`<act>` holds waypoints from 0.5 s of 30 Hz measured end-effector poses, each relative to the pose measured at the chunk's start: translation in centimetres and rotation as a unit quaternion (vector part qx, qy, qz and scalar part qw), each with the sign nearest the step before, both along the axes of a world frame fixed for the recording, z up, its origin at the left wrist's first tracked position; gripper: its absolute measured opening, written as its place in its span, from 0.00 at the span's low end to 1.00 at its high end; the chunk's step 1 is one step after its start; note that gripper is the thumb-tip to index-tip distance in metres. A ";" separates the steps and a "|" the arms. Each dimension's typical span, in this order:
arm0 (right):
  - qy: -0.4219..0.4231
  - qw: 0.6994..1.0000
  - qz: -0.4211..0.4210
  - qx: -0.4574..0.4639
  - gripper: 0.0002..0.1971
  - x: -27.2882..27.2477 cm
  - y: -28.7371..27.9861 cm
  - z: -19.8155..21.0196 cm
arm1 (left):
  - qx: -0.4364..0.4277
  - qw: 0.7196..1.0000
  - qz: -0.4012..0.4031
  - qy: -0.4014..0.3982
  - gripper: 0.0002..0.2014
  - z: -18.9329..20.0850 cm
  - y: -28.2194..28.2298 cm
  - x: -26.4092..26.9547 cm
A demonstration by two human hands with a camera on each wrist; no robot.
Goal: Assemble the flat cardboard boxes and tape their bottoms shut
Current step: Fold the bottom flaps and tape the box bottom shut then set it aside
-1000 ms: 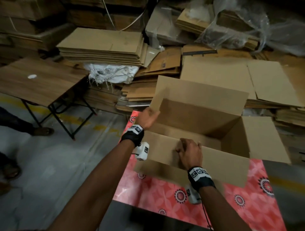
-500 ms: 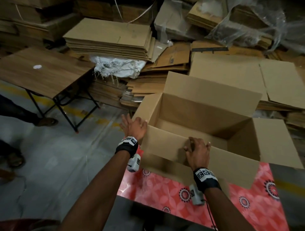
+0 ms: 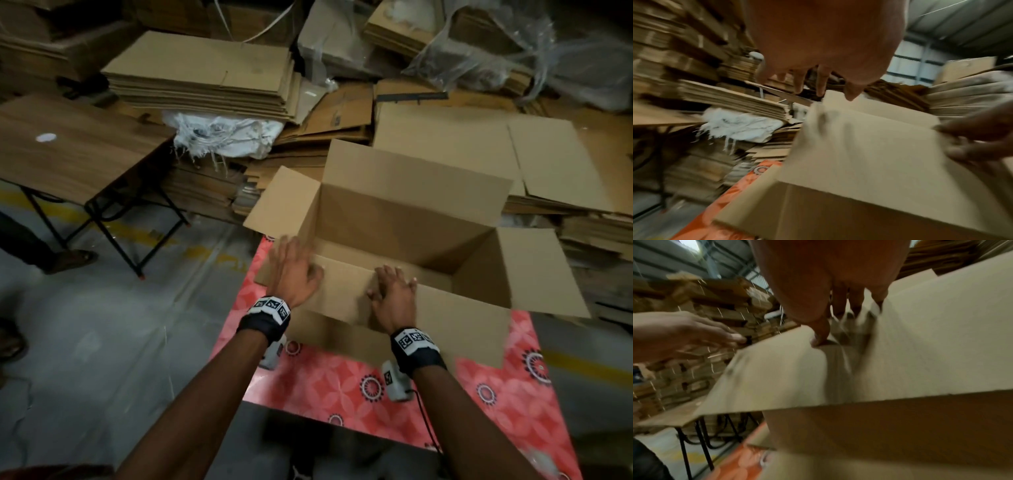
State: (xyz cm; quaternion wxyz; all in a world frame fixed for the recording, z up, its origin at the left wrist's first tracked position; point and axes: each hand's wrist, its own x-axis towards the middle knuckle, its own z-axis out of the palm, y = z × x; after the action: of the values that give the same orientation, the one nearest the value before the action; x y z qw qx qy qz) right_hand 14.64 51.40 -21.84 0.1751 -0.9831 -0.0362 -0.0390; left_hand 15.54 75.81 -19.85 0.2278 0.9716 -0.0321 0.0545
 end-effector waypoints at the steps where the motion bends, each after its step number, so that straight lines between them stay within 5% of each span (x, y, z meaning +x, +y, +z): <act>1: 0.027 0.999 0.026 0.010 0.39 -0.6 -0.6 0.3 | -0.014 0.998 -0.063 0.019 0.37 0.3 -0.8 -0.6; 3: 0.071 0.993 0.098 -0.003 0.58 -2.5 -2.0 1.3 | 0.016 0.984 -0.168 0.064 0.48 0.7 -2.2 -1.8; 5: 0.085 0.985 0.141 -0.059 0.66 -4.9 -3.2 2.2 | 0.098 0.967 -0.231 0.050 0.56 0.8 -3.2 -2.7; 8: -0.026 0.992 0.096 -0.078 0.53 -7.2 -5.0 2.8 | 0.147 0.958 -0.242 -0.053 0.50 1.4 -4.3 -3.3; 12: -0.262 0.962 -0.071 -0.001 0.35 -7.3 -7.0 4.4 | 0.012 0.952 -0.110 -0.285 0.39 2.9 -5.0 -3.1; 15: -0.287 0.929 -0.233 0.028 0.42 -6.0 -8.6 6.3 | -0.017 0.940 0.059 -0.336 0.46 4.3 -5.9 -2.0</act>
State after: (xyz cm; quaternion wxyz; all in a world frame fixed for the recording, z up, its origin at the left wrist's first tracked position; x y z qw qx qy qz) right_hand 8.66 42.81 -15.49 0.1704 -0.9056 0.1459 -0.3599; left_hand 13.50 69.94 -15.51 0.2165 0.8928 -0.0487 0.3920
